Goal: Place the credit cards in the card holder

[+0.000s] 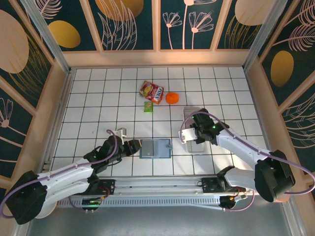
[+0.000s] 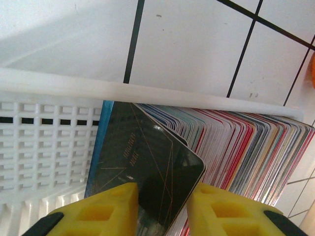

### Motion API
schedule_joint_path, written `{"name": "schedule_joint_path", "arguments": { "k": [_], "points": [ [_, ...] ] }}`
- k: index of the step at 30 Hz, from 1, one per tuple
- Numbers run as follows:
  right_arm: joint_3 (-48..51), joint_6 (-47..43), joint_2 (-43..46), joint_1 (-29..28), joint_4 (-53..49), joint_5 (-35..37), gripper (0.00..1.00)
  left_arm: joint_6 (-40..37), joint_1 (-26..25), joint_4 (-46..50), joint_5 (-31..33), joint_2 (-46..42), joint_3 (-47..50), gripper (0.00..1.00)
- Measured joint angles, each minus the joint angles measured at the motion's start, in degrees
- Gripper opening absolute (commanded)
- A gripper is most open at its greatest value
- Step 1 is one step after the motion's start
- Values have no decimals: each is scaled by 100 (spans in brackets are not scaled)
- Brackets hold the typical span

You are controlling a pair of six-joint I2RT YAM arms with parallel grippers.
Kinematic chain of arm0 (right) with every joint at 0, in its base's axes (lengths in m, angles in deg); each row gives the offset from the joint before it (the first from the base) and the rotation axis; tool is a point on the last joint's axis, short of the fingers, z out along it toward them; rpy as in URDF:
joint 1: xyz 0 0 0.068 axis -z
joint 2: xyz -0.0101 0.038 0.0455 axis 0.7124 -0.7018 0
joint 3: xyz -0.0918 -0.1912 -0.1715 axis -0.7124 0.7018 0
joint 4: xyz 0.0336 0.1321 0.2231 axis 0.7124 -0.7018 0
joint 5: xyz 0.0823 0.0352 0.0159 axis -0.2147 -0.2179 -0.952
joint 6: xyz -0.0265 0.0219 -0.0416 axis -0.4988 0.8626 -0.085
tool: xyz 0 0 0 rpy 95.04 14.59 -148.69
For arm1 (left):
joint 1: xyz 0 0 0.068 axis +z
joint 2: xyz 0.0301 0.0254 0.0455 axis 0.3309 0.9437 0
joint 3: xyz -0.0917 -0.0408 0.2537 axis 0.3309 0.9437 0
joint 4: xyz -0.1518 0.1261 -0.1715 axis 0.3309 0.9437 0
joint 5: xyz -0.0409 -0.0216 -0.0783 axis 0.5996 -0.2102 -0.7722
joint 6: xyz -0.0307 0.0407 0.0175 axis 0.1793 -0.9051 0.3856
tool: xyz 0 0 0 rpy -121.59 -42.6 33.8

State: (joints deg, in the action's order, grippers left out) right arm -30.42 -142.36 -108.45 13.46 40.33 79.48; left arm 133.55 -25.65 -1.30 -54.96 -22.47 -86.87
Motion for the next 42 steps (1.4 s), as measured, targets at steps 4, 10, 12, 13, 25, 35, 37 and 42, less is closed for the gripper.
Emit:
{"name": "schedule_joint_path", "arguments": {
  "k": [4,10,12,13,25,35,37,42],
  "points": [
    [17,4,39,0,-4,-2,26,81,0,-2,2,-11,24,48],
    [20,44,160,0,-7,-7,25,144,0,-4,26,-129,28,47],
    [20,50,199,0,-7,-7,22,170,0,-9,52,-208,74,46],
    [20,63,210,0,-13,-11,22,190,0,-7,87,-256,111,46],
    [20,83,223,0,-55,-72,22,323,0,35,155,-492,299,46],
    [20,201,352,0,-118,-94,21,411,0,33,157,-494,372,45],
    [20,201,382,0,-125,-94,21,422,0,31,173,-492,372,44],
    [26,201,457,0,-131,-92,21,424,0,28,173,-415,372,42]
  ]
}}
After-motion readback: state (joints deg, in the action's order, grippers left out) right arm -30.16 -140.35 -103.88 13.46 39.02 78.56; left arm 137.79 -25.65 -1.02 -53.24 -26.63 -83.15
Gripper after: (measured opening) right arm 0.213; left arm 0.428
